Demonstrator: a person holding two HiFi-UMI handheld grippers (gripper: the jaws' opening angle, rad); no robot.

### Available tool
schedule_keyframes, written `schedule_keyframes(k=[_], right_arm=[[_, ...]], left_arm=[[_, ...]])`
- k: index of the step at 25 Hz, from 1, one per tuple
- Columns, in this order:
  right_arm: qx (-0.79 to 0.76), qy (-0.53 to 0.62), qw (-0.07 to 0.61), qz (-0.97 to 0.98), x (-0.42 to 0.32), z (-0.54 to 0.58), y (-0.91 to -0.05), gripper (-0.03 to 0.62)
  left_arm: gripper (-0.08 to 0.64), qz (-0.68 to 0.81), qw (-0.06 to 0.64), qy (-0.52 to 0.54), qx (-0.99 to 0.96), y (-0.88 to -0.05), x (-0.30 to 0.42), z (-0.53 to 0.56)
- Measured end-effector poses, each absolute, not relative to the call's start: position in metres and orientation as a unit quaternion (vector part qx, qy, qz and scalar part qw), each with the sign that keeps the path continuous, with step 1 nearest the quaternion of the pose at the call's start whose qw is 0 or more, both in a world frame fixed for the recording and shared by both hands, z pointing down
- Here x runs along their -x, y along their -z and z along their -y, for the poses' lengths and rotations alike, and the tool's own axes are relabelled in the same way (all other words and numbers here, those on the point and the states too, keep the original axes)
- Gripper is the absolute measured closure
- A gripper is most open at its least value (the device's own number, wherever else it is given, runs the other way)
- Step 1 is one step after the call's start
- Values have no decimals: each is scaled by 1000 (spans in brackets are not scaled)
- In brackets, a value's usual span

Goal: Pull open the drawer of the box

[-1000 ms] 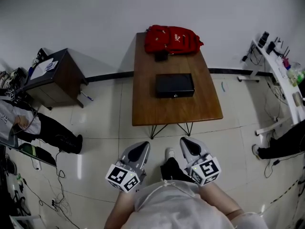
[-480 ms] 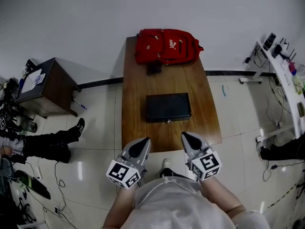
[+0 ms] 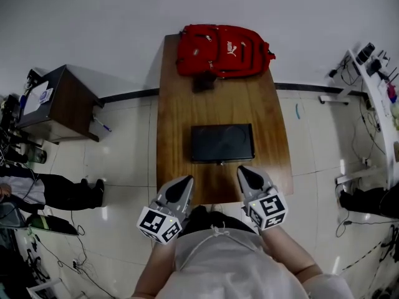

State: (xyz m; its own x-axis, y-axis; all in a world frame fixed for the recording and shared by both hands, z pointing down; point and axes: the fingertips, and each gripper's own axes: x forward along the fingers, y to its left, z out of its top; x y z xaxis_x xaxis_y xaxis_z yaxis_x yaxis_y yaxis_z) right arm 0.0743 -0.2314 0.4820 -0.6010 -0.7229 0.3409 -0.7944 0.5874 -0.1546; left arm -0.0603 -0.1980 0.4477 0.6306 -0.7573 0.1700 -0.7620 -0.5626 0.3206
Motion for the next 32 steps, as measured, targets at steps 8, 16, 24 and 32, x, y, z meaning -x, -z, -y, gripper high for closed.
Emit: schedule_keyframes(k=[8, 16, 24, 32], right_arm=[[-439, -199, 181, 857, -60, 234, -528, 583], [-452, -278, 235, 814, -51, 239, -603, 523], [-456, -329, 229, 795, -47, 255, -642, 474], [-445, -375, 229, 781, -39, 261, -653, 511]], left_arm=[[554, 394, 206, -24, -896, -467, 62, 219], [554, 367, 242, -42, -897, -510, 61, 231], [554, 363, 270, -54, -890, -544, 74, 236], [554, 365, 287, -59, -884, -552, 80, 236]])
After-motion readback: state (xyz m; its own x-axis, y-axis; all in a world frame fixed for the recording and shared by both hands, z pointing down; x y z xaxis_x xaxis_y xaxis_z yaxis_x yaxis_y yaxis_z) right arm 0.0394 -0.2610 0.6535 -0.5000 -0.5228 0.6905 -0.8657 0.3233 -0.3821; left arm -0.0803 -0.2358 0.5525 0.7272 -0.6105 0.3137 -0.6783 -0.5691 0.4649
